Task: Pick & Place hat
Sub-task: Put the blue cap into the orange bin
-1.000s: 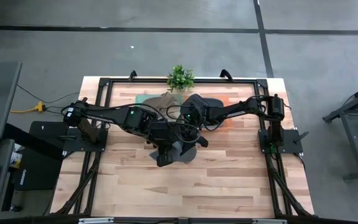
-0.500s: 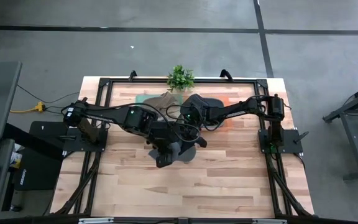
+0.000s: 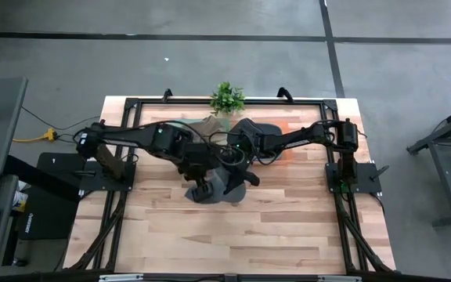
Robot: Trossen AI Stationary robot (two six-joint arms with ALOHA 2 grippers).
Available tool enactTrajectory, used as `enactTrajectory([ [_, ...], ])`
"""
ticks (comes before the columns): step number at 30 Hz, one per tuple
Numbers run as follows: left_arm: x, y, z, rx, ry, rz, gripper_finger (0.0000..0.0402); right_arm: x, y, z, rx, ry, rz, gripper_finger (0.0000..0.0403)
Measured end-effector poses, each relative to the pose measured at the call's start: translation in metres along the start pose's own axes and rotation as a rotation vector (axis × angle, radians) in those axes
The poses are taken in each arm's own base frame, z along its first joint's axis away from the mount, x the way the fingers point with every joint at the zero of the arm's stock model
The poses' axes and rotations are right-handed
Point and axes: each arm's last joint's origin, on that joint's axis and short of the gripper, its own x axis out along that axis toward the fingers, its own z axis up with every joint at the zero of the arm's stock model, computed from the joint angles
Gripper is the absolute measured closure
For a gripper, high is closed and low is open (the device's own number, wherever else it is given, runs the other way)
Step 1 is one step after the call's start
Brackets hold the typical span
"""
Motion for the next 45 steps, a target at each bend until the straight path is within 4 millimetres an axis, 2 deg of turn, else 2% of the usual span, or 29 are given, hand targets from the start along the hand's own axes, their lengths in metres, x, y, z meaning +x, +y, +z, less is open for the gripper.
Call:
enactTrajectory([
  [4, -0.016, 0.007, -0.005, -0.017, -0.052, 0.066, 0.0058, 0.000, 0.000, 0.000, 0.011, -0.003, -0.014, 0.0397],
  [8, -0.036, 0.016, -0.019, -0.040, -0.078, 0.188, 0.0058, 0.000, 0.000, 0.001, 0.020, -0.006, -0.024, 0.0397],
  [11, -0.053, 0.023, -0.032, -0.054, -0.114, 0.283, 0.0058, -0.002, 0.004, 0.004, 0.012, -0.016, -0.042, 0.0397],
  [14, -0.066, 0.028, -0.040, -0.069, -0.171, 0.294, 0.0058, -0.005, 0.013, 0.011, -0.004, -0.025, -0.059, 0.0397],
  [20, -0.076, 0.046, -0.066, -0.091, -0.208, 0.354, 0.0058, -0.012, 0.029, 0.022, -0.021, -0.040, -0.112, 0.0397],
  [24, -0.066, 0.061, -0.085, -0.114, -0.251, 0.328, 0.0058, -0.018, 0.042, 0.027, -0.024, -0.034, -0.156, 0.0397],
  [29, -0.041, 0.086, -0.115, -0.149, -0.296, 0.269, 0.0058, -0.025, 0.057, 0.033, -0.030, -0.037, -0.216, 0.0397],
  [35, -0.011, 0.110, -0.142, -0.144, -0.465, 0.112, 0.0058, -0.032, 0.070, 0.038, -0.024, -0.049, -0.296, 0.0397],
  [41, 0.017, 0.130, -0.163, -0.140, -0.591, -0.005, 0.0058, -0.037, 0.078, 0.042, -0.002, -0.074, -0.362, 0.0397],
  [45, 0.041, 0.144, -0.178, -0.164, -0.582, -0.026, 0.0058, -0.039, 0.081, 0.044, 0.030, -0.089, -0.397, 0.0397],
])
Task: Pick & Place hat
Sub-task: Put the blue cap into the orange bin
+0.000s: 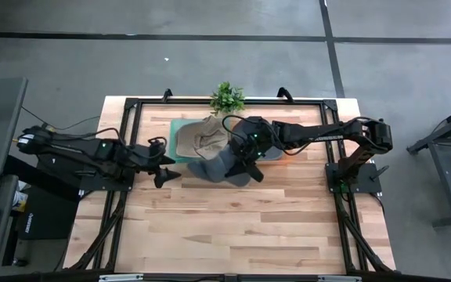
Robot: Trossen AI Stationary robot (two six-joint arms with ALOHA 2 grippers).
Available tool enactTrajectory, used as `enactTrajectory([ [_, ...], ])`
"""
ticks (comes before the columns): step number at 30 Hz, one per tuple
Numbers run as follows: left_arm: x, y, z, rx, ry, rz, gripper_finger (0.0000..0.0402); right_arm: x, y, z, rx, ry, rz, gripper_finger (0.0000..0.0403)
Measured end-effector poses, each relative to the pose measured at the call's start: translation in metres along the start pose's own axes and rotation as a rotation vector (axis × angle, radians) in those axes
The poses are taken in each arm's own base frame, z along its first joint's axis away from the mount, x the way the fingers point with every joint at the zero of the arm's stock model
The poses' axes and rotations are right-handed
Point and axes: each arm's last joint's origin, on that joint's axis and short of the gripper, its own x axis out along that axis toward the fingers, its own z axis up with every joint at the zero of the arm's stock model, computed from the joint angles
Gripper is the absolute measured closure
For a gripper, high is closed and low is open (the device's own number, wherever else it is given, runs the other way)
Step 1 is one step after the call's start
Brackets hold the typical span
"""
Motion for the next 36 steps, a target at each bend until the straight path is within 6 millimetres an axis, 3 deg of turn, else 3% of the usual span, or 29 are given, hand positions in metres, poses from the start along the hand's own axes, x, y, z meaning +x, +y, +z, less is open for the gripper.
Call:
enactTrajectory([
  [11, 0.032, 0.037, -0.049, -0.074, -0.040, -0.090, 0.0058, 0.002, 0.000, -0.002, 0.077, -0.005, -0.094, 0.0397],
  [18, 0.041, 0.053, -0.070, -0.133, -0.089, -0.177, 0.0058, -0.008, 0.008, 0.002, 0.085, -0.020, -0.157, 0.0397],
  [28, 0.044, 0.059, -0.075, -0.110, -0.218, -0.252, 0.0061, -0.021, 0.018, 0.008, 0.095, -0.065, -0.222, 0.0397],
  [36, 0.046, 0.064, -0.079, -0.014, -0.231, -0.143, 0.0116, -0.022, 0.018, 0.008, 0.143, -0.081, -0.251, 0.0397],
])
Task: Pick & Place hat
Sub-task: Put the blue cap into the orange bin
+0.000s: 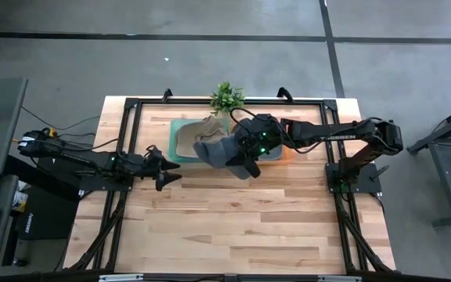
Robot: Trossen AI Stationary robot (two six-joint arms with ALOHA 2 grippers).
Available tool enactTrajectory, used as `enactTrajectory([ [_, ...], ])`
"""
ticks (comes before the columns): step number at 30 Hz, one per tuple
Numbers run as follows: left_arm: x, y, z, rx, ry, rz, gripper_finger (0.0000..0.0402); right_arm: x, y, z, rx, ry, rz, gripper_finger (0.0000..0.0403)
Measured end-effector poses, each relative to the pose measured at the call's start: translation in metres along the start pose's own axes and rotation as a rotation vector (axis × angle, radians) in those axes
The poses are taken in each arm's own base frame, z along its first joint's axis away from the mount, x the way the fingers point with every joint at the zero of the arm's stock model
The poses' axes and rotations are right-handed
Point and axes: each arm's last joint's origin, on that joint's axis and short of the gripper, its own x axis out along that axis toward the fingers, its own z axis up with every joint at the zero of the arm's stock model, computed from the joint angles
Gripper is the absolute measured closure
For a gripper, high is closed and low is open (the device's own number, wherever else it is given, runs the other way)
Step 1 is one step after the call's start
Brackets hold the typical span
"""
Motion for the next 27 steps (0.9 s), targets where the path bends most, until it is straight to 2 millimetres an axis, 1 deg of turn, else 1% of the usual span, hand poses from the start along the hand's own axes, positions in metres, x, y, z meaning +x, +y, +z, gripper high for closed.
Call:
enactTrajectory([
  [5, 0.000, 0.002, -0.003, 0.051, 0.024, 0.025, 0.0146, -0.005, 0.001, 0.001, 0.003, -0.022, -0.055, 0.0397],
  [11, 0.000, 0.005, -0.005, 0.118, 0.044, 0.058, 0.0172, -0.025, 0.005, 0.005, 0.015, -0.045, -0.137, 0.0397],
  [16, -0.001, 0.010, 0.002, 0.128, 0.012, 0.064, 0.0195, -0.047, 0.009, 0.007, 0.027, -0.069, -0.220, 0.0397],
  [19, -0.002, 0.014, 0.009, 0.127, -0.016, 0.042, 0.0204, -0.059, 0.011, 0.009, 0.025, -0.092, -0.256, 0.0397],
  [22, -0.003, 0.018, 0.014, 0.127, -0.008, 0.001, 0.0208, -0.070, 0.013, 0.011, 0.023, -0.119, -0.291, 0.0397],
  [24, -0.004, 0.021, 0.016, 0.128, -0.002, -0.010, 0.0209, -0.076, 0.014, 0.012, 0.015, -0.135, -0.320, 0.0397],
  [27, -0.006, 0.026, 0.018, 0.121, 0.017, -0.020, 0.0209, -0.080, 0.015, 0.012, -0.006, -0.154, -0.359, 0.0397],
])
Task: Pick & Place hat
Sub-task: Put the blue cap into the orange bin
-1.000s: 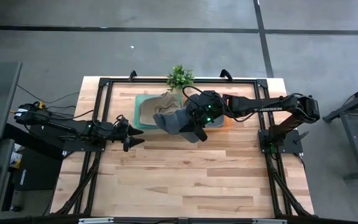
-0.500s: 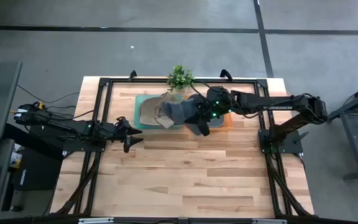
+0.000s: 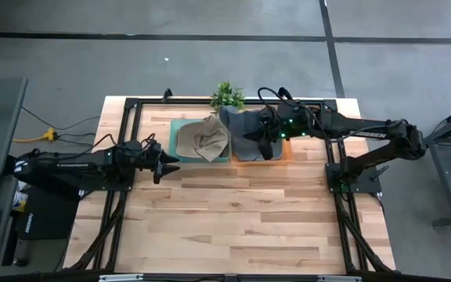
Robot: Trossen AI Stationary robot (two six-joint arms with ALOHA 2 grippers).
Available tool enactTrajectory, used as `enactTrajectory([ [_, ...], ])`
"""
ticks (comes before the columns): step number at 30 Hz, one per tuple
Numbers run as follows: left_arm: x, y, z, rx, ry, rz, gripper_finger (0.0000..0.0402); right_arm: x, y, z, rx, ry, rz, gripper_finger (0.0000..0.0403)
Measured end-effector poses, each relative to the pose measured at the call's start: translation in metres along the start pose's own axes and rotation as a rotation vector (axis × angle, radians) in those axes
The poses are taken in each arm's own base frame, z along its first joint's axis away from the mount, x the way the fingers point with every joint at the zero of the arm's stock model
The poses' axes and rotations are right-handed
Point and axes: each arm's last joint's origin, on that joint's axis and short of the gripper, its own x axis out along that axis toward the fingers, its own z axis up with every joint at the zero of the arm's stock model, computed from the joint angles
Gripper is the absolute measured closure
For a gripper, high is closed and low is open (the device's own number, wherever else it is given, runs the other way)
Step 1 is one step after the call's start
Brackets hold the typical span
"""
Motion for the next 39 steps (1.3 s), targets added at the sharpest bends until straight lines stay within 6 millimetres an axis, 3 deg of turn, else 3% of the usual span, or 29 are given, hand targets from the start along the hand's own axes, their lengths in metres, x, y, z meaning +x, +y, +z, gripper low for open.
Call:
enactTrajectory([
  [15, -0.006, 0.007, 0.010, -0.041, -0.037, -0.081, 0.0209, -0.003, -0.015, -0.014, -0.177, 0.100, -0.366, 0.0397],
  [34, -0.005, 0.008, 0.008, -0.170, -0.020, -0.075, 0.0209, -0.009, -0.026, -0.019, -0.626, 0.254, -0.685, 0.0397],
  [39, -0.005, 0.008, 0.008, -0.181, -0.018, -0.074, 0.0209, -0.002, -0.035, -0.022, -0.732, 0.355, -0.756, 0.0397],
])
